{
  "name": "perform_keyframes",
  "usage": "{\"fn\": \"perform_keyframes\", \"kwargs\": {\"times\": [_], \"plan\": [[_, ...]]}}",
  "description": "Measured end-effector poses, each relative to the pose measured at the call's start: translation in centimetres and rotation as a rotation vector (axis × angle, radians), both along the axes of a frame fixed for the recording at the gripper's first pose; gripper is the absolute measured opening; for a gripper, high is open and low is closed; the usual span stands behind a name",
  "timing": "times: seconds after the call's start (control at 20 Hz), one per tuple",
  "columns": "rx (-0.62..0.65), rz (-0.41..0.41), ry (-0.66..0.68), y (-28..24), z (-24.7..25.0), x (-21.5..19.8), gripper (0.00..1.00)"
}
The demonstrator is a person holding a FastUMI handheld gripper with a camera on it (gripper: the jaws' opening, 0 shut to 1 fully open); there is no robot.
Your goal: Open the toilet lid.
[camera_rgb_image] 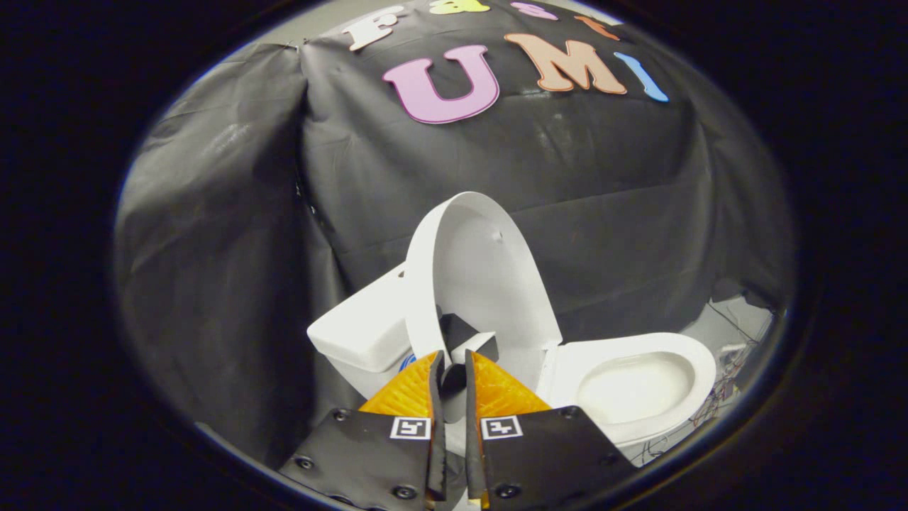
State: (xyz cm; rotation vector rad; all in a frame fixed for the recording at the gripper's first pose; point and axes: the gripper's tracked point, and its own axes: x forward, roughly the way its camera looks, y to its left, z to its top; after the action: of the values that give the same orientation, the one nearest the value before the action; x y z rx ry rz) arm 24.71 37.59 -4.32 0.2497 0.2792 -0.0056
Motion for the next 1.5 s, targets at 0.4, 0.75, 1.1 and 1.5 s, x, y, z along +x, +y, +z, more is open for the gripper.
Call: {"fn": "perform_keyframes", "kwargs": {"times": [0.4, 0.75, 1.1, 1.5], "plan": [[-0.021, 0.003, -0.008, 1.4, -0.2, 0.7, 0.12], [-0.057, -0.017, -0.002, 1.3, -0.4, 0.8, 0.24], [-0.055, -0.023, -0.041, -0.2, 0.3, -1.5, 0.8], [-0.115, 0.016, -0.081, -2.6, 3.0, -4.1, 0.99]]}}
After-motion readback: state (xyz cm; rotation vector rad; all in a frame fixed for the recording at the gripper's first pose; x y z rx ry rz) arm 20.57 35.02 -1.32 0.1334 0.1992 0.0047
